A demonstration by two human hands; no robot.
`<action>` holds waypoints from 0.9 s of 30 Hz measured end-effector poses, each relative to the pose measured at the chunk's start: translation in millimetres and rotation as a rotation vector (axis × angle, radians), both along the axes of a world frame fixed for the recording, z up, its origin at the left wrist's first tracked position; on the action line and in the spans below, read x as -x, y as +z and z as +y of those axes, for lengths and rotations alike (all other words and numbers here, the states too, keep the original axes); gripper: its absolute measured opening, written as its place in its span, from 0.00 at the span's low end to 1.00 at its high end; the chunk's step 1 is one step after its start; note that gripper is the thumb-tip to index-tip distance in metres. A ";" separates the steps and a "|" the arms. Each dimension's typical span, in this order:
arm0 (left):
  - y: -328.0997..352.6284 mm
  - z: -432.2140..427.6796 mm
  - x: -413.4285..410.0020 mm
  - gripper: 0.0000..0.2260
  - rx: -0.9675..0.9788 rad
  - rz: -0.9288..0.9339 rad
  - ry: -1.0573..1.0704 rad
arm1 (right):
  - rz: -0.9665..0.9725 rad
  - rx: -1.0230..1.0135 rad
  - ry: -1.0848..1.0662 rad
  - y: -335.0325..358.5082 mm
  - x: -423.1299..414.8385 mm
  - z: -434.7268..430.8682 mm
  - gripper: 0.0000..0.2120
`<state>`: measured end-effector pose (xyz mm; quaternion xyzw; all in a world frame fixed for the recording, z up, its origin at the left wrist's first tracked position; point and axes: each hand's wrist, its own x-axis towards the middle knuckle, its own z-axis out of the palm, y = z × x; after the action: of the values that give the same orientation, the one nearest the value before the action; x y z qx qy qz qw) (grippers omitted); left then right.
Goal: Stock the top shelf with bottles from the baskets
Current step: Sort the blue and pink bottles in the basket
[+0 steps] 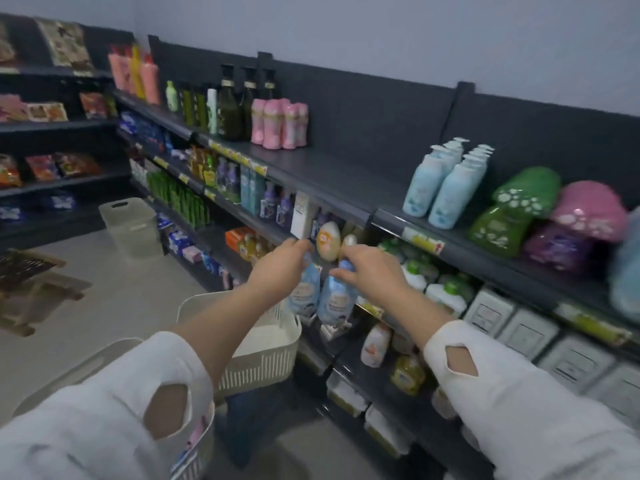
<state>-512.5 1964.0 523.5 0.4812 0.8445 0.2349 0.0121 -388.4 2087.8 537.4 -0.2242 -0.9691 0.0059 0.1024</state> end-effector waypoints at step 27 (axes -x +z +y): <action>130.8 267.9 -399.2 0.11 -0.363 -0.148 -0.980 | 0.413 -0.161 -1.016 117.2 -453.8 137.0 0.11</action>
<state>-113.4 2231.8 654.3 0.7962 0.4628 0.3776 0.0963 65.4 2224.9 654.6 -0.6490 -0.6964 -0.0742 0.2972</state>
